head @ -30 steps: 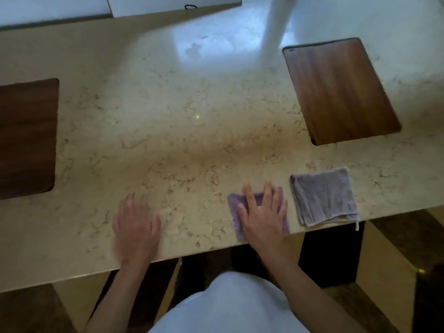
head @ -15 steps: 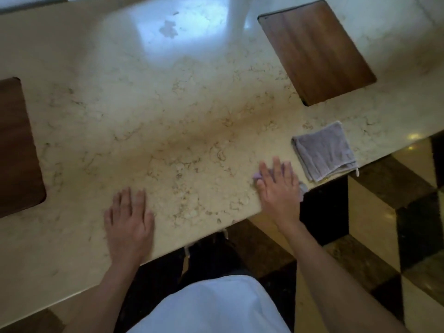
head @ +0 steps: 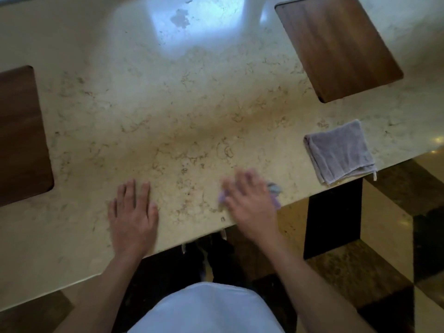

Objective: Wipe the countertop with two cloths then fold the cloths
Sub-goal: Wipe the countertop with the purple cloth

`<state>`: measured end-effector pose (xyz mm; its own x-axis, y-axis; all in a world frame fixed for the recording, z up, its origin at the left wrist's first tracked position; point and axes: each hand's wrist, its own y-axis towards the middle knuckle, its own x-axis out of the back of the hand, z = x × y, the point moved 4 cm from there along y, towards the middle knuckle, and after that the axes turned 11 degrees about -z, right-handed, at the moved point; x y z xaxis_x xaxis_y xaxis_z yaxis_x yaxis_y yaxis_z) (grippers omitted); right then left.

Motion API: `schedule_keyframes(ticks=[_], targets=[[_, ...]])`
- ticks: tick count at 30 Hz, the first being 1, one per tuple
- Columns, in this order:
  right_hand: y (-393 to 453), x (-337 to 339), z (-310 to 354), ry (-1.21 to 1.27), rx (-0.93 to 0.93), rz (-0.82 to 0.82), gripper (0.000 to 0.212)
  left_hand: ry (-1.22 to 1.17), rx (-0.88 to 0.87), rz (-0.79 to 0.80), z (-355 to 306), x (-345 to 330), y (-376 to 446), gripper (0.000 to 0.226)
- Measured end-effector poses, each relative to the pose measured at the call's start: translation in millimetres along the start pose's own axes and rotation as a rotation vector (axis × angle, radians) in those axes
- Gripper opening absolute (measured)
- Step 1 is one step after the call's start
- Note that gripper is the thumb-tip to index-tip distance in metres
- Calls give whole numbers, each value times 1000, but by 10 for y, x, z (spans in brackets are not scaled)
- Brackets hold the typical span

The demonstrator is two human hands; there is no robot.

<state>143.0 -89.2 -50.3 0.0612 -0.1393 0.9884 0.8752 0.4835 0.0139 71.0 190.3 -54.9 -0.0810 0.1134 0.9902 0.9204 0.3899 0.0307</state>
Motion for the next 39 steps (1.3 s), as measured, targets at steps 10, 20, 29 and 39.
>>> schedule_keyframes(ticks=[10,20,29,39], targets=[[175,-112,925,44,-348,-38,65,-146,-61,-7,132,86,34,55],[-26,106,124,-84,-759,-54,63,-87,255,-118,1992,462,-174,58],[30,-433,3417,197,146,86,54,-49,281,-72,2350,336,-300,62],[489,-235,1539,-44,-675,-75,63,-43,265,-111,2347,315,-298,60]])
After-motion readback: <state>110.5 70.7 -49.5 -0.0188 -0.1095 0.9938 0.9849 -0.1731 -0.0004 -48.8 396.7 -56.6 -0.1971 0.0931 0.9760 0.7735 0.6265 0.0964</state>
